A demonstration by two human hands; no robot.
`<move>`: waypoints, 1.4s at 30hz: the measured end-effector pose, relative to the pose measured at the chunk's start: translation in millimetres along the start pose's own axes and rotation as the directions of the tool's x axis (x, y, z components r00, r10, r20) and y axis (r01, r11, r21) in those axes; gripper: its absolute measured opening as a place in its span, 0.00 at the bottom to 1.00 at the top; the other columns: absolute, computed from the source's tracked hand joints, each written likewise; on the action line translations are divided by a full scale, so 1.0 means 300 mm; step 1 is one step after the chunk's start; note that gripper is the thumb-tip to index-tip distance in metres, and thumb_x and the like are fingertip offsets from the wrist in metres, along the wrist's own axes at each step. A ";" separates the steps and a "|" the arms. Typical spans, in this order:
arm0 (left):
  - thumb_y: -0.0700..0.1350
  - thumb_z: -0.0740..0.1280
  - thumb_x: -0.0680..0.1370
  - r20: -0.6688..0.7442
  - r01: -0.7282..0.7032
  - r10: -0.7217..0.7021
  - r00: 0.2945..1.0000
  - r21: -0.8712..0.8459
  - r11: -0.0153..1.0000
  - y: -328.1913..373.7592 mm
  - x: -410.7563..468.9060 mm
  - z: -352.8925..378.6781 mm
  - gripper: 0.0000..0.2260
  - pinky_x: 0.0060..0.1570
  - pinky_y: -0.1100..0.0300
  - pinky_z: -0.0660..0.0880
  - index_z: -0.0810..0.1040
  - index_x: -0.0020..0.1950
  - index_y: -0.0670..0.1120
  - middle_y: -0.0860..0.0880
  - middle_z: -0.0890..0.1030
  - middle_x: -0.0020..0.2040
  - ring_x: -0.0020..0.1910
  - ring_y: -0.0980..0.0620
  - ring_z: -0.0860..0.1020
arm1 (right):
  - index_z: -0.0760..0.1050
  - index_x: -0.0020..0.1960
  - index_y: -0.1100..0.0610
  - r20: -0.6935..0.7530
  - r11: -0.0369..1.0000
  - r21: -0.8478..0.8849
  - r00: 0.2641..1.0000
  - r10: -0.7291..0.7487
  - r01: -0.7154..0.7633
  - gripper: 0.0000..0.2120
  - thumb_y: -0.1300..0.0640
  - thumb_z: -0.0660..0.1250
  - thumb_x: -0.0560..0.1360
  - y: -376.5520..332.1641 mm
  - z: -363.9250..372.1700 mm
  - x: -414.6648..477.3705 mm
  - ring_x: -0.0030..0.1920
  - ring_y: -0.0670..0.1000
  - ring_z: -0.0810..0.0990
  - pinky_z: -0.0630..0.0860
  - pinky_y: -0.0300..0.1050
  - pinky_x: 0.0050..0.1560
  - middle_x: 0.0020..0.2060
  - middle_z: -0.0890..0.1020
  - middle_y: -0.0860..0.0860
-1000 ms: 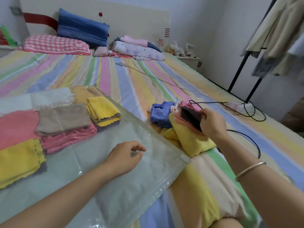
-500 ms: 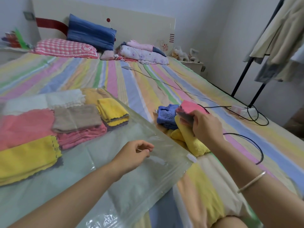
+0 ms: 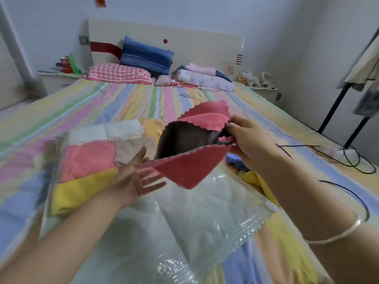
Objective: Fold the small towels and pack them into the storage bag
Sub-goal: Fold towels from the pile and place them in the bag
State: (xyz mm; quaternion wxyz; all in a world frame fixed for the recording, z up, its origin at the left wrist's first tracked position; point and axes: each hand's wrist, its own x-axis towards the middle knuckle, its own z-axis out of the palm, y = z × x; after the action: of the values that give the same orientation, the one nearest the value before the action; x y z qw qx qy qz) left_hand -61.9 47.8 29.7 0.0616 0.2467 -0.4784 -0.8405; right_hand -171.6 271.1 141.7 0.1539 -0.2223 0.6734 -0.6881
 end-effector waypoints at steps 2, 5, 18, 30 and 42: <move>0.62 0.67 0.73 0.020 0.009 -0.009 1.000 -0.024 1.000 -0.001 -0.034 -0.090 0.20 0.50 0.53 0.79 0.80 0.53 0.47 0.46 0.83 0.50 0.47 0.49 0.81 | 0.77 0.41 0.57 0.004 0.985 0.075 0.988 0.155 -0.155 0.15 0.67 0.56 0.81 0.077 0.031 0.021 0.28 0.46 0.75 0.74 0.36 0.26 0.32 0.78 0.52; 0.56 0.77 0.67 -0.056 0.078 -0.067 0.996 0.249 0.965 -0.030 -0.057 -0.178 0.23 0.45 0.58 0.76 0.79 0.55 0.46 0.43 0.79 0.48 0.44 0.49 0.78 | 0.73 0.36 0.59 -0.013 0.910 0.048 0.911 0.413 -0.412 0.15 0.70 0.57 0.78 0.266 0.058 0.022 0.23 0.46 0.74 0.71 0.33 0.22 0.25 0.76 0.52; 0.25 0.56 0.76 -0.009 -0.043 0.063 0.998 0.634 0.772 -0.067 -0.078 -0.197 0.18 0.31 0.58 0.80 0.77 0.55 0.44 0.43 0.83 0.46 0.33 0.51 0.82 | 0.75 0.56 0.46 0.087 0.362 -0.931 0.993 0.084 0.051 0.14 0.47 0.69 0.72 0.527 0.022 -0.004 0.46 0.50 0.78 0.73 0.43 0.44 0.48 0.79 0.46; 0.40 0.74 0.67 0.186 -0.259 0.185 0.965 0.789 0.557 -0.131 0.021 -0.109 0.13 0.38 0.66 0.76 0.80 0.49 0.51 0.48 0.82 0.44 0.40 0.56 0.79 | 0.71 0.60 0.47 0.176 0.425 -0.865 0.954 -0.242 0.267 0.22 0.38 0.67 0.71 0.454 -0.002 -0.100 0.52 0.47 0.75 0.72 0.43 0.50 0.54 0.75 0.45; 0.36 0.74 0.66 -0.020 -0.096 0.232 0.973 0.874 0.477 -0.158 0.096 -0.049 0.23 0.49 0.52 0.78 0.71 0.57 0.49 0.53 0.80 0.44 0.44 0.51 0.79 | 0.77 0.41 0.51 0.127 0.698 -0.709 0.955 0.270 -0.102 0.04 0.55 0.67 0.75 0.455 -0.070 -0.081 0.34 0.46 0.76 0.72 0.35 0.33 0.32 0.78 0.45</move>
State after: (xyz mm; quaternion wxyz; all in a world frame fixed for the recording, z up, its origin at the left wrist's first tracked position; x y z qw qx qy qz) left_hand -73.7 52.0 -26.3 0.0416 0.2535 -0.8514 -0.4572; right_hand -173.5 295.5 3.5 0.2022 -0.2692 0.8796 -0.3362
